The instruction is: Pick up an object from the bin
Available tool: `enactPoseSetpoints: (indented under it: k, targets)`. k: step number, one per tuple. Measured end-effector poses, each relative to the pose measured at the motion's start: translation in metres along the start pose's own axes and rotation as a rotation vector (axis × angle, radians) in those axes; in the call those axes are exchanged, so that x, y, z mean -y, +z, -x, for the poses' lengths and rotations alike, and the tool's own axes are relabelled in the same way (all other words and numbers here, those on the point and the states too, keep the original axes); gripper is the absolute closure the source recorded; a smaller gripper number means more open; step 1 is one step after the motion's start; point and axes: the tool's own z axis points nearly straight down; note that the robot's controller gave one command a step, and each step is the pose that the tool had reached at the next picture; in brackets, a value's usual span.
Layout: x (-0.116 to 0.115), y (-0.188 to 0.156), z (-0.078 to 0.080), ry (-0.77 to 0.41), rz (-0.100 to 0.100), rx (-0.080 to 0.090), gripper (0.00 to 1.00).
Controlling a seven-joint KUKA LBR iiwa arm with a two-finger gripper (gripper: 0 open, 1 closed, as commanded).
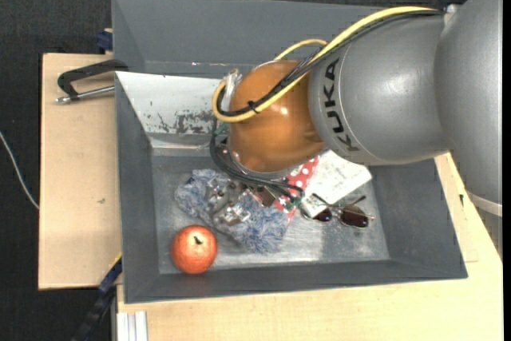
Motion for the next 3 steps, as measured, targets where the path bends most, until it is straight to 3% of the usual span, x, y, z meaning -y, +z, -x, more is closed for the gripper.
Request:
enactPoseSetpoints:
  k: [1,2,3]
  targets:
    - [-0.004,0.024,-0.004,-0.005,0.009,-0.020,1.00]
    - [-0.004,-0.038,0.005,-0.014,0.001,-0.002,1.00]
    - [-0.002,-0.040,0.007,-0.003,0.003,-0.006,1.00]
